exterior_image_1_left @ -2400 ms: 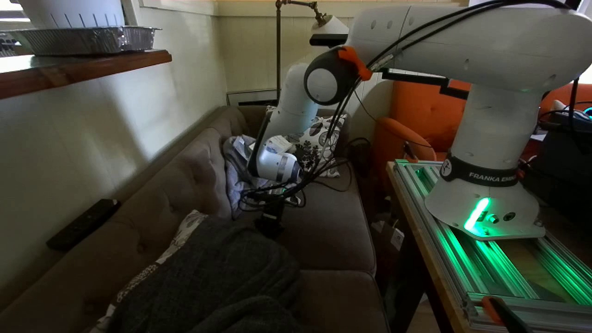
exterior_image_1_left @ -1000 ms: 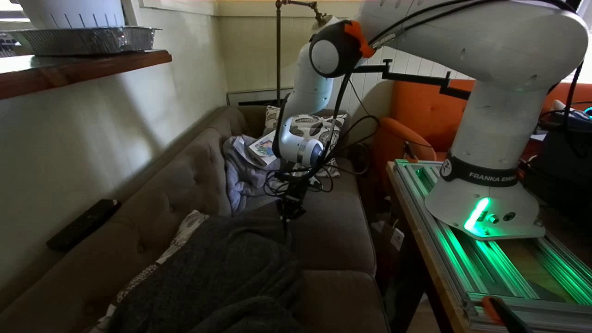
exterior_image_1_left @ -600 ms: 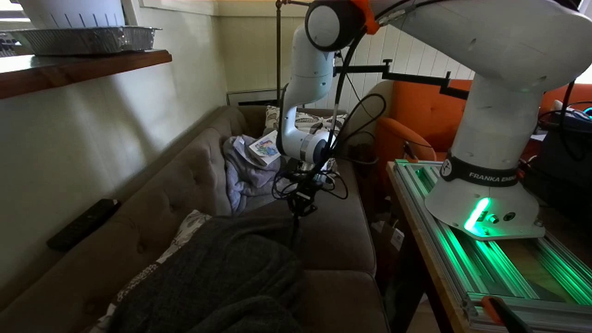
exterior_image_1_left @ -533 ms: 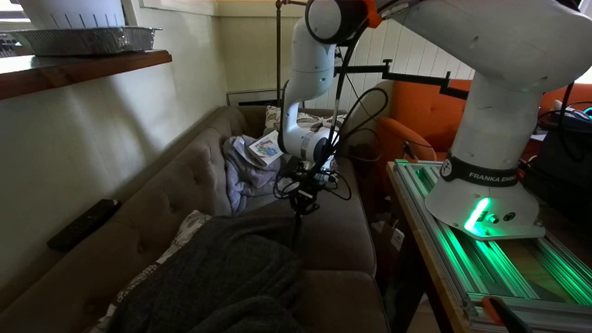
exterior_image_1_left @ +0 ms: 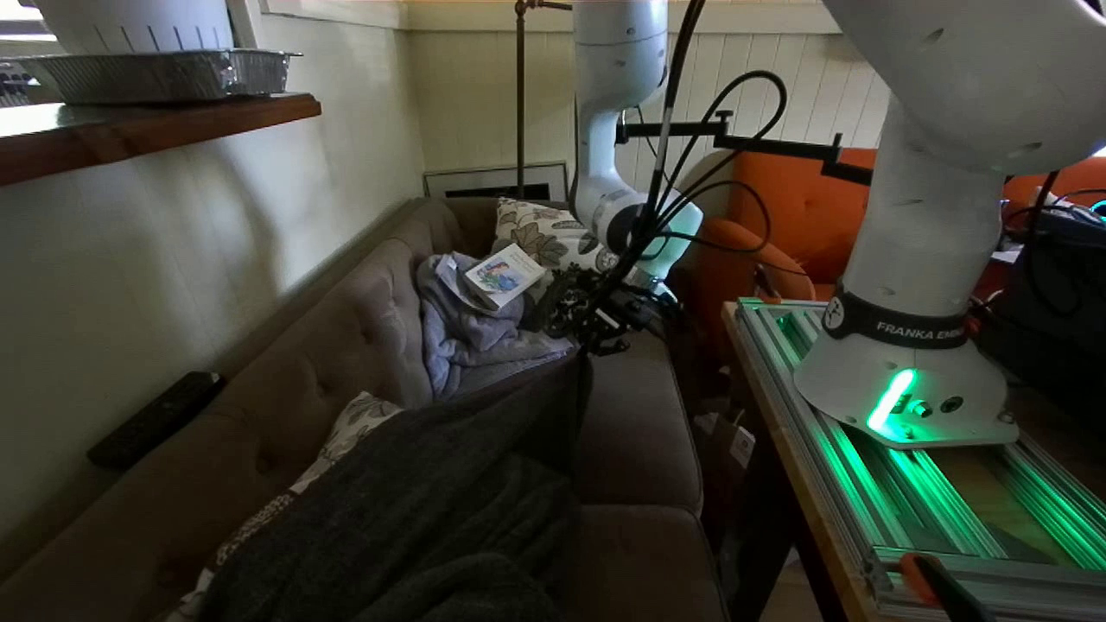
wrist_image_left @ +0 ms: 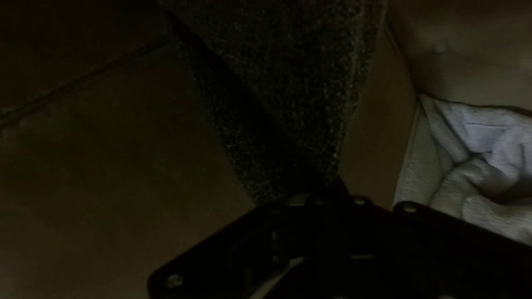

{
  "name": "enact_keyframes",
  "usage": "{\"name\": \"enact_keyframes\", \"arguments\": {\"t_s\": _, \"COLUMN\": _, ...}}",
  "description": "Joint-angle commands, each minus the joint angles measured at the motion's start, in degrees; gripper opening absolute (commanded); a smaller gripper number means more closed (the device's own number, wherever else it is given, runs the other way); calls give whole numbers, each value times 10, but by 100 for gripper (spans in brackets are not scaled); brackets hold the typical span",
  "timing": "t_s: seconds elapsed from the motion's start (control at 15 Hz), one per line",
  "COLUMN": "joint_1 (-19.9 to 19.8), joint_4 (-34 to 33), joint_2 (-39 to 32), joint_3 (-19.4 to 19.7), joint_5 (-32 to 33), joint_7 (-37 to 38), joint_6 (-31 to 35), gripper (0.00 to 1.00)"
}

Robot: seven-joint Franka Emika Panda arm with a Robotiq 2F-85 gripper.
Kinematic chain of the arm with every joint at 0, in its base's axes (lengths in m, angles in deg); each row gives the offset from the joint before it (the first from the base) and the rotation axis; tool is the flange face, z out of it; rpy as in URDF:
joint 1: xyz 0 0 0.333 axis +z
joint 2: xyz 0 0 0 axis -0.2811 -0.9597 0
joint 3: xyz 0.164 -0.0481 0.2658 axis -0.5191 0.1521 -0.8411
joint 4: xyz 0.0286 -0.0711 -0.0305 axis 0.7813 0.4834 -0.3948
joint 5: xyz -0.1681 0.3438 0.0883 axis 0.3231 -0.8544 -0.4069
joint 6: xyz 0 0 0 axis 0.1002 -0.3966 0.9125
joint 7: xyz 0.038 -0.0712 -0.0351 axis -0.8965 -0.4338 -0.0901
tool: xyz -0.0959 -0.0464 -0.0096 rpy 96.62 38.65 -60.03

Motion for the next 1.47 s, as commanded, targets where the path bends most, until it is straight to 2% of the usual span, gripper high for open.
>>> {"name": "enact_keyframes", "arguments": {"t_s": 0.0, "joint_1": 23, "joint_4": 18, "joint_2": 11, "joint_3": 25, "joint_5": -2, "joint_7": 1, "joint_6": -16, "gripper": 4}}
{"name": "enact_keyframes", "arguments": {"t_s": 0.27, "joint_1": 33, "joint_4": 7, "joint_2": -5, "joint_3": 22, "joint_5": -1, "joint_7": 11, "joint_6": -16, "gripper": 4}}
{"name": "enact_keyframes", "arguments": {"t_s": 0.33, "joint_1": 34, "joint_4": 7, "joint_2": -8, "joint_3": 22, "joint_5": -1, "joint_7": 12, "joint_6": -16, "gripper": 1}}
{"name": "enact_keyframes", "arguments": {"t_s": 0.47, "joint_1": 73, "joint_4": 52, "joint_2": 41, "joint_3": 51, "joint_5": -42, "joint_7": -61, "joint_6": 21, "gripper": 1}}
{"name": "enact_keyframes", "arguments": {"t_s": 0.67, "joint_1": 134, "joint_4": 134, "joint_2": 116, "joint_3": 115, "joint_5": -108, "joint_7": -159, "joint_6": 80, "gripper": 1}}
{"name": "enact_keyframes", "arguments": {"t_s": 0.8, "joint_1": 180, "joint_4": 175, "joint_2": 160, "joint_3": 171, "joint_5": -161, "joint_7": -229, "joint_6": 115, "gripper": 1}}
{"name": "enact_keyframes", "arguments": {"t_s": 0.93, "joint_1": 265, "joint_4": 216, "joint_2": 209, "joint_3": 264, "joint_5": -207, "joint_7": -306, "joint_6": 121, "gripper": 1}}
{"name": "enact_keyframes", "arguments": {"t_s": 1.07, "joint_1": 334, "joint_4": 226, "joint_2": 249, "joint_3": 343, "joint_5": -255, "joint_7": -382, "joint_6": 134, "gripper": 1}}
{"name": "enact_keyframes", "arguments": {"t_s": 1.13, "joint_1": 328, "joint_4": 197, "joint_2": 275, "joint_3": 390, "joint_5": -211, "joint_7": -403, "joint_6": 156, "gripper": 1}}
{"name": "enact_keyframes", "arguments": {"t_s": 1.2, "joint_1": 349, "joint_4": 201, "joint_2": 301, "joint_3": 429, "joint_5": -213, "joint_7": -450, "joint_6": 160, "gripper": 1}}
{"name": "enact_keyframes", "arguments": {"t_s": 1.4, "joint_1": 449, "joint_4": 200, "joint_2": 339, "joint_3": 559, "joint_5": -210, "joint_7": -556, "joint_6": 133, "gripper": 1}}
